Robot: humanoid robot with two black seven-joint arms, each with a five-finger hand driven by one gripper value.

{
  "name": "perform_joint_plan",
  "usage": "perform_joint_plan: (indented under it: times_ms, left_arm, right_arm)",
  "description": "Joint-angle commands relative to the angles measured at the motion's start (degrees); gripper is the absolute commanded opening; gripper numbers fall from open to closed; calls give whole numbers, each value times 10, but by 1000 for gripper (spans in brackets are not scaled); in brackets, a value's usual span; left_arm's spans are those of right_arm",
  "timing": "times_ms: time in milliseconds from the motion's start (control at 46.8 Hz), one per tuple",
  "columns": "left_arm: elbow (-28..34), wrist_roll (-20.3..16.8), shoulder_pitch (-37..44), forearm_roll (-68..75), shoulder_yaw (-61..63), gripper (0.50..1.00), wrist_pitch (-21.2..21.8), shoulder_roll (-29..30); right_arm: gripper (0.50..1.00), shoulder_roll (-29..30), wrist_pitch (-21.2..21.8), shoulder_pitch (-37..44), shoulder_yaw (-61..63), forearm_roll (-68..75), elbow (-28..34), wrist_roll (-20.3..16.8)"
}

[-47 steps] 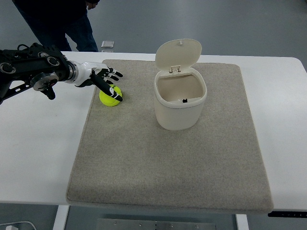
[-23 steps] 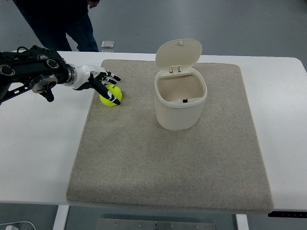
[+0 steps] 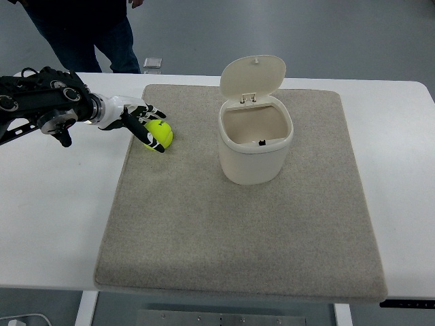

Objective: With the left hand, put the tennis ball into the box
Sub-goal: 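Close the left hand fingers around the tennis ball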

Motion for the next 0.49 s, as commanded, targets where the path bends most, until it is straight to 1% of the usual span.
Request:
perform_joint_plan:
  times_ms: [0, 470]
  left_arm:
    - [1, 0, -1, 18, 0, 1000, 0, 2]
    - [5, -2, -6, 30, -3, 1000, 3, -3]
  right_arm:
    - [940, 0, 0, 0, 0, 0, 0, 0]
    - [938, 0, 0, 0, 0, 0, 0, 0]
